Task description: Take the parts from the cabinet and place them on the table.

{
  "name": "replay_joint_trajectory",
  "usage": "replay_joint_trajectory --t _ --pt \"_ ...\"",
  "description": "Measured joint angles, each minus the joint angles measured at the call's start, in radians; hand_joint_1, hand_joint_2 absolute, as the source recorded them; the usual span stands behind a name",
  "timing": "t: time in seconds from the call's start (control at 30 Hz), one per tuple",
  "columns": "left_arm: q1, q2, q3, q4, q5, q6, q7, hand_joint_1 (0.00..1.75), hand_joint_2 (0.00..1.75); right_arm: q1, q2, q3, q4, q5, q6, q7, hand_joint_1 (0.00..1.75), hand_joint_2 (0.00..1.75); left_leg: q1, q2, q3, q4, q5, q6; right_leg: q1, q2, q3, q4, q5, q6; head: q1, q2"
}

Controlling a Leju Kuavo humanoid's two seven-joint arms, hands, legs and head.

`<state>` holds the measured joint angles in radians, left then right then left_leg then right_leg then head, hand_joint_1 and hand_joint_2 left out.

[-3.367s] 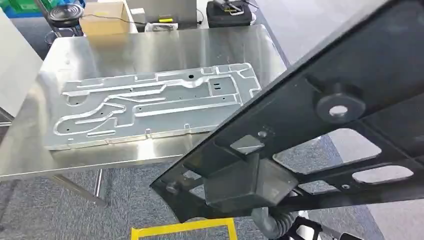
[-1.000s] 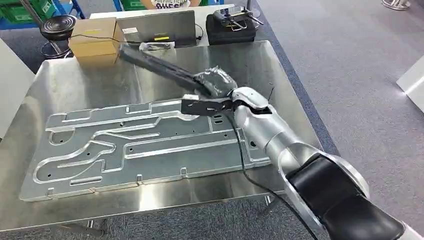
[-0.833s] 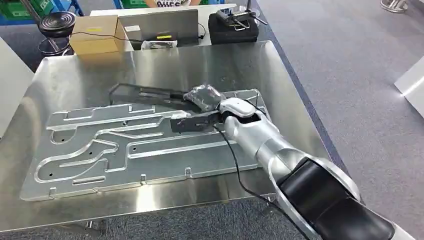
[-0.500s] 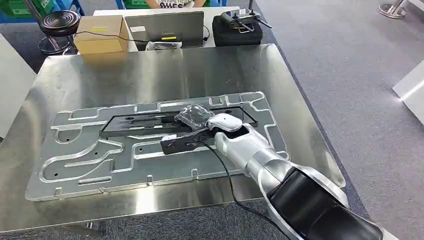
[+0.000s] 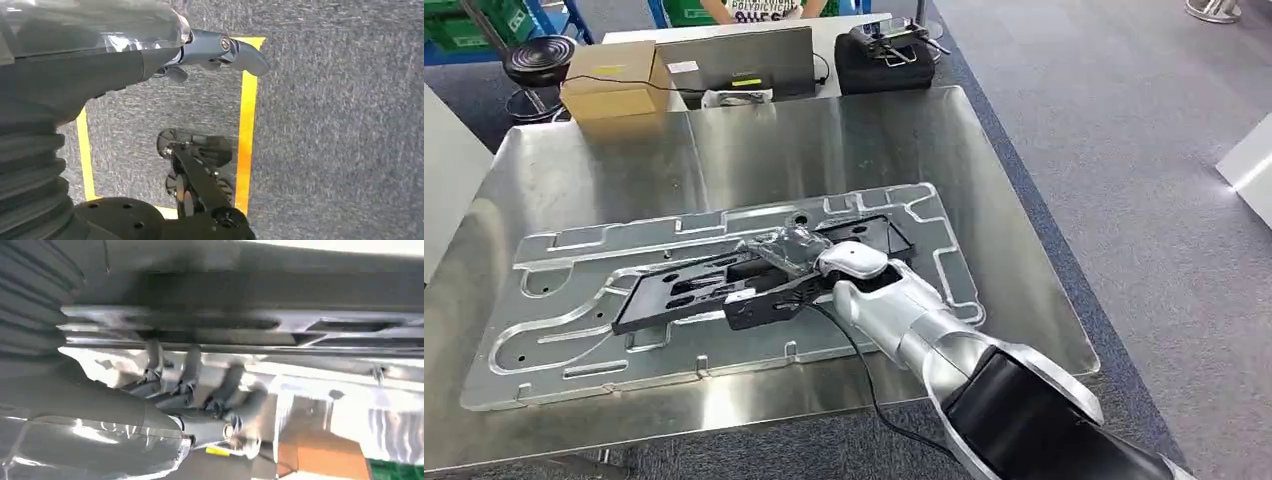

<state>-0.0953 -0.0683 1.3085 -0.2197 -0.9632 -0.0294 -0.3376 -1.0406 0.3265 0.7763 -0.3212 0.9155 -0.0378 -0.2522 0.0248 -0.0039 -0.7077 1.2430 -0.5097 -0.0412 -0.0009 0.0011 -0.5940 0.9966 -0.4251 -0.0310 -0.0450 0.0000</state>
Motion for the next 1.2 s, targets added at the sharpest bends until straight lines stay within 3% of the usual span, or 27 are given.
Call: replay_joint_trajectory --t 0.03,0.07,0.1,0.13,0.23,0.27,0.33,0.4,0.43,0.47,0.5,0.57,0.6,0.63,0.73,0.77,0.8,0.83,0.9,0.93,0.97,1.0,1.1,1.13,1.17,1.2 --pt "-0.001 0.002 0.0 0.0 -0.003 -0.001 0.0 0.0 1.75 0.0 0.001 0.0 0.0 -0.001 0.0 0.0 0.0 0.0 0.002 0.0 0.047 -0.093 0.047 -0.001 -0.002 0.001 0.0 0.006 -0.004 0.004 0.0 0.0" --pt "-0.001 0.002 0.0 0.0 -0.003 0.0 -0.002 0.0 0.0 0.0 0.002 0.0 0.0 -0.002 -0.002 0.0 0.0 0.0 0.004 0.001 0.088 -0.174 0.082 -0.001 -0.003 0.002 0.0 0.013 -0.009 0.008 0.0 0.0" --pt "-0.003 0.002 0.0 0.0 -0.003 0.001 -0.005 0.0 0.0 0.0 0.002 0.0 0.0 -0.003 -0.003 0.0 0.0 0.0 0.001 0.0 0.111 -0.214 0.065 0.002 0.003 0.003 -0.004 0.02 -0.015 0.016 0.0 0.0" --pt "-0.004 0.002 0.0 0.0 -0.003 0.001 -0.01 0.0 0.0 0.0 0.002 0.0 0.0 -0.005 -0.003 0.0 0.0 0.0 -0.001 -0.005 0.109 -0.22 0.073 0.017 0.005 0.005 -0.008 0.027 -0.015 0.019 0.0 0.0" --pt "-0.004 0.002 0.0 0.0 -0.003 0.006 -0.017 0.0 0.0 0.0 0.002 0.0 0.0 -0.007 -0.004 -0.001 0.0 0.0 -0.005 -0.004 0.106 -0.217 0.074 0.034 0.003 0.005 -0.008 0.021 -0.012 0.033 0.0 0.0" --pt "-0.004 0.002 -0.001 0.0 -0.003 0.008 -0.018 0.0 0.0 0.0 0.002 0.0 0.0 -0.008 -0.004 -0.002 0.0 0.0 0.001 -0.003 0.109 -0.224 0.079 0.042 0.001 0.005 -0.01 0.03 -0.021 0.04 0.0 0.0" --pt "-0.005 0.002 -0.001 0.0 -0.003 0.01 -0.019 0.0 0.0 -0.002 0.002 0.0 0.0 -0.01 -0.005 -0.002 0.0 0.0 0.002 -0.002 0.108 -0.225 0.08 0.051 -0.002 0.004 -0.051 0.119 -0.079 0.05 0.0 0.0" --pt "-0.005 0.002 -0.001 0.0 -0.003 0.01 -0.019 0.0 0.0 0.001 0.001 0.0 0.001 -0.014 -0.01 -0.002 0.0 0.0 0.0 -0.001 0.107 -0.225 0.079 0.053 -0.006 0.003 -0.128 0.278 -0.148 0.056 0.0 0.0" --pt "-0.004 0.002 -0.001 0.0 -0.003 0.01 -0.019 0.0 0.0 0.005 0.0 0.0 0.001 -0.019 -0.016 -0.006 0.0 0.0 -0.001 -0.001 0.106 -0.224 0.079 0.053 -0.006 0.003 -0.157 0.334 -0.16 0.056 0.0 0.0" --pt "-0.004 0.002 -0.001 0.0 -0.003 0.011 -0.018 0.0 0.0 0.006 0.0 -0.001 0.001 -0.029 -0.024 -0.014 0.0 0.0 -0.001 -0.001 0.107 -0.224 0.079 0.053 -0.006 0.003 -0.162 0.338 -0.148 0.056 0.0 0.0" --pt "-0.004 0.002 -0.001 0.0 -0.003 0.011 -0.017 0.0 0.0 0.006 -0.001 -0.005 0.0 -0.044 -0.033 -0.03 0.0 0.0 -0.002 -0.002 0.107 -0.224 0.079 0.053 -0.005 0.003 -0.142 0.293 -0.114 0.052 0.0 0.0" --pt "-0.004 0.002 -0.001 0.0 -0.004 0.011 -0.013 0.0 0.0 0.005 -0.001 -0.029 -0.015 -0.094 -0.066 -0.091 0.0 0.0 -0.005 -0.003 0.11 -0.224 0.078 0.052 0.0 0.004 -0.056 0.114 -0.023 0.035 0.0 0.0" --pt "-0.004 0.0 -0.001 0.0 -0.005 0.011 -0.013 0.0 0.0 0.001 -0.001 -0.044 -0.023 -0.113 -0.078 -0.116 0.0 0.0 -0.004 -0.002 0.111 -0.225 0.077 0.051 0.006 0.003 -0.019 0.035 -0.004 0.022 0.0 0.0" --pt "-0.005 -0.002 -0.001 0.001 -0.005 0.009 -0.013 0.0 0.0 -0.002 0.0 -0.059 -0.029 -0.132 -0.092 -0.139 0.0 0.0 -0.012 -0.003 0.108 -0.223 0.076 0.045 0.008 0.001 -0.013 0.022 -0.012 0.022 0.0 0.0" --pt "-0.004 -0.002 -0.001 0.001 -0.004 0.002 -0.011 0.0 0.0 -0.001 -0.008 -0.118 -0.071 -0.193 -0.14 -0.205 0.0 0.0 -0.005 -0.002 0.11 -0.232 0.08 0.027 0.013 0.002 -0.016 0.02 -0.008 0.016 0.0 0.0" --pt "-0.005 -0.001 -0.001 0.001 -0.003 0.001 -0.011 0.0 0.0 -0.004 -0.01 -0.133 -0.085 -0.199 -0.143 -0.209 0.0 0.0 -0.011 -0.002 0.113 -0.233 0.078 0.019 0.003 0.002 -0.008 0.003 0.0 0.009 0.0 0.0" --pt "-0.004 0.002 -0.001 0.001 -0.003 0.0 -0.012 0.0 0.0 -0.005 -0.011 -0.144 -0.097 -0.204 -0.145 -0.213 0.0 0.0 -0.006 -0.002 0.108 -0.218 0.066 0.018 0.002 0.0 -0.001 -0.008 0.005 0.008 0.0 0.0" --pt "-0.005 0.002 -0.001 0.001 -0.003 -0.002 -0.012 0.0 0.0 -0.005 -0.011 -0.151 -0.106 -0.217 -0.158 -0.221 0.0 0.0 -0.005 -0.001 0.09 -0.178 0.038 0.014 0.0 -0.001 0.002 -0.011 0.006 0.002 0.0 0.0" --pt "-0.005 0.002 -0.001 0.001 0.007 -0.006 -0.012 0.0 0.0 0.012 -0.024 -0.174 -0.149 -0.25 -0.213 -0.24 0.0 0.0 -0.003 -0.001 0.017 -0.02 -0.038 0.008 0.002 -0.001 0.002 -0.01 0.006 -0.002 0.0 0.0" --pt "-0.004 0.002 0.0 0.001 0.016 -0.006 -0.011 0.0 0.0 0.032 -0.041 -0.189 -0.188 -0.266 -0.249 -0.248 0.0 0.0 -0.003 -0.001 -0.016 0.046 -0.058 0.005 0.003 -0.001 0.002 -0.01 0.005 -0.003 0.0 0.0" --pt "-0.003 0.002 0.002 0.001 0.028 -0.005 -0.01 0.0 0.0 0.062 -0.071 -0.207 -0.238 -0.289 -0.295 -0.254 0.0 0.0 -0.003 -0.001 -0.032 0.073 -0.056 0.004 0.003 -0.003 0.002 -0.008 0.004 -0.001 0.0 0.0" --pt "0.0 0.002 0.006 0.001 0.04 -0.004 -0.01 0.0 0.0 0.096 -0.108 -0.228 -0.305 -0.31 -0.335 -0.26 0.0 0.0 -0.002 0.0 -0.019 0.045 -0.029 0.004 0.003 -0.004 0.004 -0.006 0.001 0.002 0.0 0.0" --pt "0.008 0.002 0.023 0.001 0.076 0.002 -0.013 0.0 0.0 0.242 -0.246 -0.305 -0.524 -0.356 -0.43 -0.289 0.0 0.0 0.003 -0.001 0.103 -0.194 0.086 0.005 -0.001 -0.011 0.014 0.006 -0.014 0.02 0.0 0.0" --pt "0.011 -0.002 0.033 0.001 0.082 0.002 -0.014 0.0 0.0 0.31 -0.297 -0.344 -0.614 -0.365 -0.439 -0.306 0.0 0.0 -0.001 -0.005 0.12 -0.218 0.064 0.01 0.008 -0.016 0.01 0.012 -0.021 0.028 0.0 0.0" --pt "0.016 -0.003 0.037 0.001 0.087 0.002 -0.015 0.0 0.0 0.364 -0.332 -0.377 -0.68 -0.367 -0.439 -0.314 0.0 0.0 0.0 -0.008 0.115 -0.218 0.067 0.028 0.007 -0.015 0.009 0.015 -0.02 0.031 0.001 0.0" --pt "0.023 -0.003 0.042 0.001 0.089 0.002 -0.016 0.0 0.0 0.411 -0.365 -0.407 -0.746 -0.36 -0.438 -0.318 0.0 0.0 -0.004 -0.005 0.113 -0.216 0.065 0.033 0.007 -0.012 0.007 0.014 -0.017 0.036 0.001 0.0"
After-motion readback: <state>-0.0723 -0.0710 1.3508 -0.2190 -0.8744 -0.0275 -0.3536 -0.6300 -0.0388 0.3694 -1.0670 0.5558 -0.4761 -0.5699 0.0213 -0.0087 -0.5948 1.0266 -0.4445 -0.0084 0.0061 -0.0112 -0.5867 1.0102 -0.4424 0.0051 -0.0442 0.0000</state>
